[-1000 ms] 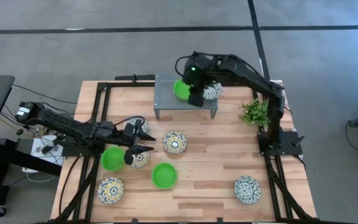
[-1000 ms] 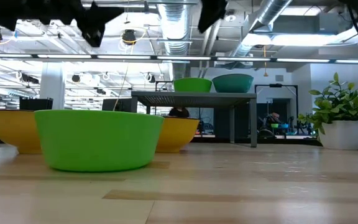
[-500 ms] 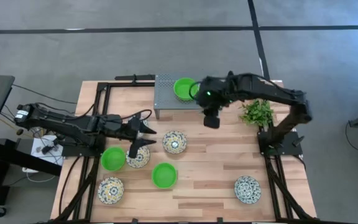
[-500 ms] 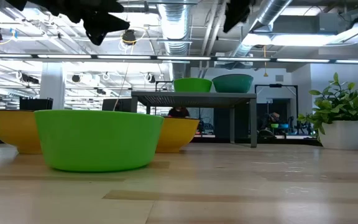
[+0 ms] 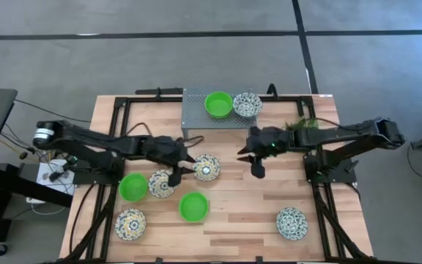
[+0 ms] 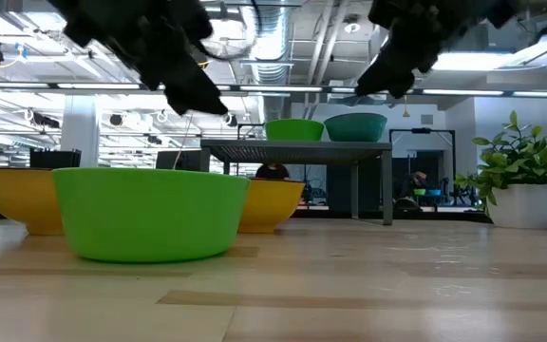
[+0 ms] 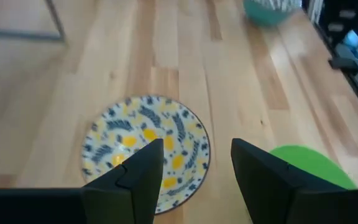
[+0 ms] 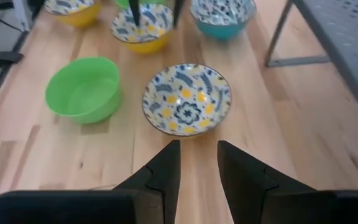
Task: Pick & Place Mini bowls
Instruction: Put the top right yellow patterned bowl on the shelf
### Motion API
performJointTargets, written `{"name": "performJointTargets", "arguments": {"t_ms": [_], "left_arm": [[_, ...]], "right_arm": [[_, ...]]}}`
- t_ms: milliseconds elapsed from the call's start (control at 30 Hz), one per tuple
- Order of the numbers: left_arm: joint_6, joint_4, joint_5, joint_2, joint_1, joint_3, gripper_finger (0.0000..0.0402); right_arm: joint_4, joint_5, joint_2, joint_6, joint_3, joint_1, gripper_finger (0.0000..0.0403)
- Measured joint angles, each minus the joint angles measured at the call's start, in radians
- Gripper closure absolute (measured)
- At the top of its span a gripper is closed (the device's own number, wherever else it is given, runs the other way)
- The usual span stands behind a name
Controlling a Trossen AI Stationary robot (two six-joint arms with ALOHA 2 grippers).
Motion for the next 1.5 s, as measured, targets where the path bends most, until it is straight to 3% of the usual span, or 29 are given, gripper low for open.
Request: {"name": "performJointTargets", "arguments": {"t_ms": [267, 500, 667, 900, 1000, 1300, 1500], "left_arm": [[0.123, -0.048, 0.113, 0.192, -0.005, 0.093, 0.0211], [0.129, -0.07, 0.11, 0.233, -0.004, 0.102, 0.0211], [0.225, -0.07, 0.107, 0.279, -0.017, 0.101, 0.0211], [0.243, -0.072, 0.044, 0.322, -0.018, 0.1, 0.0217], [0.264, -0.07, 0.045, 0.319, -0.019, 0.1, 0.0243], [0.275, -0.057, 0.015, 0.305, -0.019, 0.102, 0.0381], [0.275, -0.059, -0.004, 0.303, -0.019, 0.102, 0.0378]], "right_arm": [[0.009, 0.001, -0.031, -0.003, -0.035, 0.011, 0.0301], [0.011, 0.001, -0.06, -0.008, -0.035, 0.012, 0.0301], [0.011, 0.001, -0.059, -0.008, -0.035, 0.012, 0.0301], [0.011, 0.001, -0.059, -0.011, -0.035, 0.012, 0.0301], [0.011, 0.001, -0.059, -0.017, -0.035, 0.011, 0.0301], [0.015, 0.001, -0.059, -0.019, -0.035, 0.011, 0.0301], [0.018, 0.001, -0.059, -0.019, -0.035, 0.011, 0.0301]]}}
